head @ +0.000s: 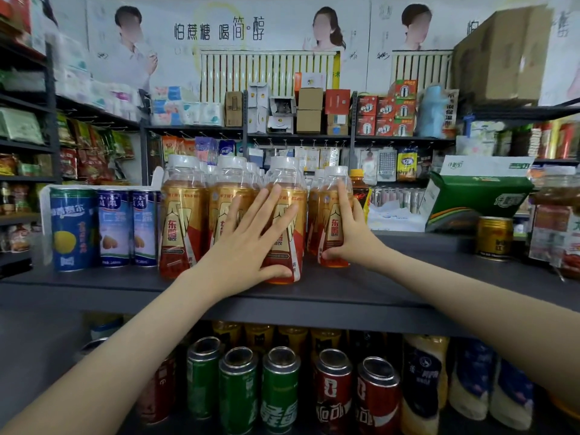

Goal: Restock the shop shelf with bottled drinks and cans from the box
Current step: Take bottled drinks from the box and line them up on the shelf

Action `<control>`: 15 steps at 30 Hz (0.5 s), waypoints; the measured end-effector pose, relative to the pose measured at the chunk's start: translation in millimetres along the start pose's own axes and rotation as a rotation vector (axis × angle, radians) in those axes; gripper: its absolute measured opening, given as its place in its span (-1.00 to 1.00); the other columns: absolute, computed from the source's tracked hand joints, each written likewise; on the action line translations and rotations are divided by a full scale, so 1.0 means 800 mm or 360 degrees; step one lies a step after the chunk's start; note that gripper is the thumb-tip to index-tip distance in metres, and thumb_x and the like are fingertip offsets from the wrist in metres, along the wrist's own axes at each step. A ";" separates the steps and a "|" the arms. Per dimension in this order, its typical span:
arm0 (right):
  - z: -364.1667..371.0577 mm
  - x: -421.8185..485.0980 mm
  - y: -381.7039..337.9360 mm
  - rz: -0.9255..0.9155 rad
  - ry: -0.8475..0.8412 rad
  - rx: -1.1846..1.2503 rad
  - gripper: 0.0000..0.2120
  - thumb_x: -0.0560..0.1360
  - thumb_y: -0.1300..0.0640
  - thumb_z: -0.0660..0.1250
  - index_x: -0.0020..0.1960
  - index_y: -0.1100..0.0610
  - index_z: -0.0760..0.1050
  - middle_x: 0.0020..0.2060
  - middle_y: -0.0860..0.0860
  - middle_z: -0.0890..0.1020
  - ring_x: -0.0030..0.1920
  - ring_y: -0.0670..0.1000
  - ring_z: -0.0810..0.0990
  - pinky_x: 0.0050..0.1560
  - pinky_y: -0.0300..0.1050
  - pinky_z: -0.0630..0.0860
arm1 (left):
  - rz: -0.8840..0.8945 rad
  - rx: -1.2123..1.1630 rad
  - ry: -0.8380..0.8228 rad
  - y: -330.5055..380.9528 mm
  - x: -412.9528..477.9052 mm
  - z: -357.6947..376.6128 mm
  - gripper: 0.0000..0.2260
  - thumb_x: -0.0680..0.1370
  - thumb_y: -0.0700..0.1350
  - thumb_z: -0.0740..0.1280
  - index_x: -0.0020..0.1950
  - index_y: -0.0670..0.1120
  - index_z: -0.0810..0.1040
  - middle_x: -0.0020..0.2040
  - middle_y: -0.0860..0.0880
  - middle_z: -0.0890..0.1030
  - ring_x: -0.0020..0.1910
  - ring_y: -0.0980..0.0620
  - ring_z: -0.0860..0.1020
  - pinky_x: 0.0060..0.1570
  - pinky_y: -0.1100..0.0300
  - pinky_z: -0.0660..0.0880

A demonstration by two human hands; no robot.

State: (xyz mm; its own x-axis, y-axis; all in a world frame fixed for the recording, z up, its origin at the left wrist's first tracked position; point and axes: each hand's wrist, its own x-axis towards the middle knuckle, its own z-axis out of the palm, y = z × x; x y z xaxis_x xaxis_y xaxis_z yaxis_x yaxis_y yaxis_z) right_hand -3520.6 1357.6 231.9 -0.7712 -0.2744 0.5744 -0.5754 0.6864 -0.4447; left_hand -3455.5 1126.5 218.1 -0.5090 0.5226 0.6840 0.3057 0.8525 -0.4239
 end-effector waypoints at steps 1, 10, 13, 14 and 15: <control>0.005 0.003 0.000 0.0035 0.0003 0.0013 0.27 0.32 0.27 0.54 0.42 -0.27 -0.47 0.51 0.19 -0.29 0.52 0.13 -0.26 0.37 0.01 0.24 | 0.0002 0.0016 0.0025 0.000 -0.001 0.002 -0.17 0.45 0.41 -0.02 0.57 0.00 -0.17 0.56 -0.10 -0.24 0.53 -0.08 -0.22 0.39 -0.18 -0.27; 0.027 0.031 0.006 0.0112 0.0073 -0.0013 0.26 0.34 0.29 0.53 0.44 -0.26 -0.47 0.50 0.24 -0.24 0.52 0.22 -0.08 0.38 0.10 0.23 | 0.0037 -0.0052 0.0104 -0.004 -0.002 0.011 -0.18 0.44 0.39 0.02 0.58 0.00 -0.07 0.57 -0.11 -0.19 0.54 -0.06 -0.19 0.42 -0.15 -0.20; 0.029 0.037 0.009 0.0104 0.0081 -0.0017 0.27 0.34 0.30 0.53 0.44 -0.26 -0.46 0.50 0.25 -0.24 0.52 0.23 -0.11 0.39 0.12 0.21 | 0.0037 -0.0055 0.0121 -0.005 -0.002 0.012 -0.18 0.44 0.39 0.01 0.58 0.02 -0.10 0.57 -0.10 -0.21 0.54 -0.07 -0.19 0.43 -0.15 -0.21; 0.029 0.038 0.010 0.0095 0.0073 -0.0029 0.27 0.33 0.30 0.53 0.44 -0.26 -0.46 0.50 0.25 -0.25 0.52 0.22 -0.16 0.41 0.13 0.17 | 0.0038 -0.0055 0.0133 -0.005 -0.002 0.013 -0.18 0.44 0.39 0.01 0.58 0.01 -0.09 0.57 -0.11 -0.20 0.54 -0.08 -0.18 0.43 -0.16 -0.19; 0.030 0.039 0.011 0.0095 0.0060 -0.0048 0.27 0.33 0.29 0.53 0.44 -0.25 -0.46 0.50 0.24 -0.27 0.52 0.21 -0.20 0.43 0.14 0.13 | 0.0042 -0.0058 0.0140 -0.006 -0.002 0.015 -0.18 0.44 0.38 0.01 0.58 0.01 -0.08 0.57 -0.12 -0.19 0.54 -0.09 -0.17 0.44 -0.17 -0.18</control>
State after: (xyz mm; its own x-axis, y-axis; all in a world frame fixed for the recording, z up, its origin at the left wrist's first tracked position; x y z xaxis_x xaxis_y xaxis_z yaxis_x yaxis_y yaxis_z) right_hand -3555.9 1339.1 229.4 -0.7928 -0.2076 0.5731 -0.5200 0.7210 -0.4581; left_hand -3465.6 1121.7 211.9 -0.4283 0.5420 0.7231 0.3480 0.8374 -0.4215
